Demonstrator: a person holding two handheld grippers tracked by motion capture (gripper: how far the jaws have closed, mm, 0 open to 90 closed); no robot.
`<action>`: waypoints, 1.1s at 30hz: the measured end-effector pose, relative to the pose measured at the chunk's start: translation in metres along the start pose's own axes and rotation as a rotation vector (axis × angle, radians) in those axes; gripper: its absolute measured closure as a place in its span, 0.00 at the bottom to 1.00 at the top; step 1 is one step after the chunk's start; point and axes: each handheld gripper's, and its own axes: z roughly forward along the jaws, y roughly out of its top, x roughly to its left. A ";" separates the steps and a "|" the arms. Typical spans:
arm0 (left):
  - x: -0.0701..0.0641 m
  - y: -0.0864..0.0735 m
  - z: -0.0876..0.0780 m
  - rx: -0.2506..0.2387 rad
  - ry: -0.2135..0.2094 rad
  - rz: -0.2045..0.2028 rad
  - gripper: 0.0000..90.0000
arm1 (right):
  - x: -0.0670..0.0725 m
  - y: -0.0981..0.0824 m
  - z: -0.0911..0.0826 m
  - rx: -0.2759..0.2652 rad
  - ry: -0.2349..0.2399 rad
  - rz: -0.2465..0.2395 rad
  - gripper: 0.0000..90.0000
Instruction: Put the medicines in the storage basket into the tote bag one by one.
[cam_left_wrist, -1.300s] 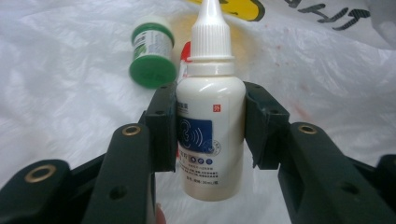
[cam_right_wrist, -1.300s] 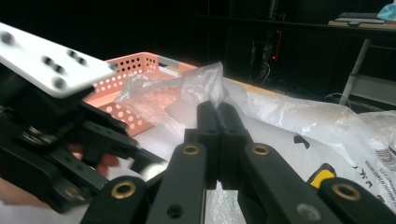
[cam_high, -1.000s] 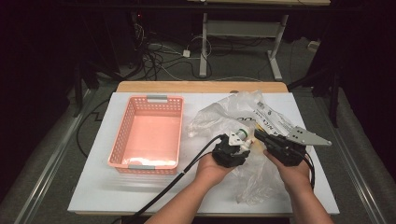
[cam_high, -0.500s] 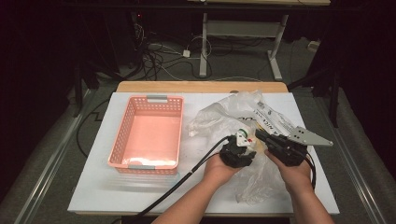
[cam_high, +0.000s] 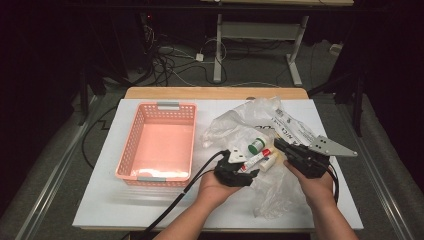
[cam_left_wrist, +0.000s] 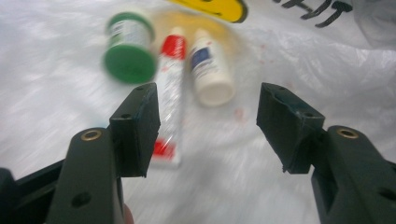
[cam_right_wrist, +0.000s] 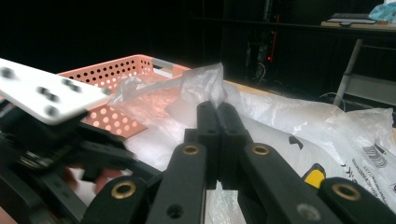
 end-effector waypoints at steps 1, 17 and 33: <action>0.001 -0.004 -0.005 0.005 0.018 0.007 0.42 | 0.000 0.000 0.000 0.001 -0.001 0.001 1.00; 0.021 -0.027 0.004 0.186 0.195 -0.068 0.26 | 0.003 -0.002 0.005 0.019 0.007 -0.007 1.00; 0.013 -0.028 0.006 0.162 0.111 -0.019 0.72 | 0.003 -0.002 0.009 0.026 -0.002 0.001 1.00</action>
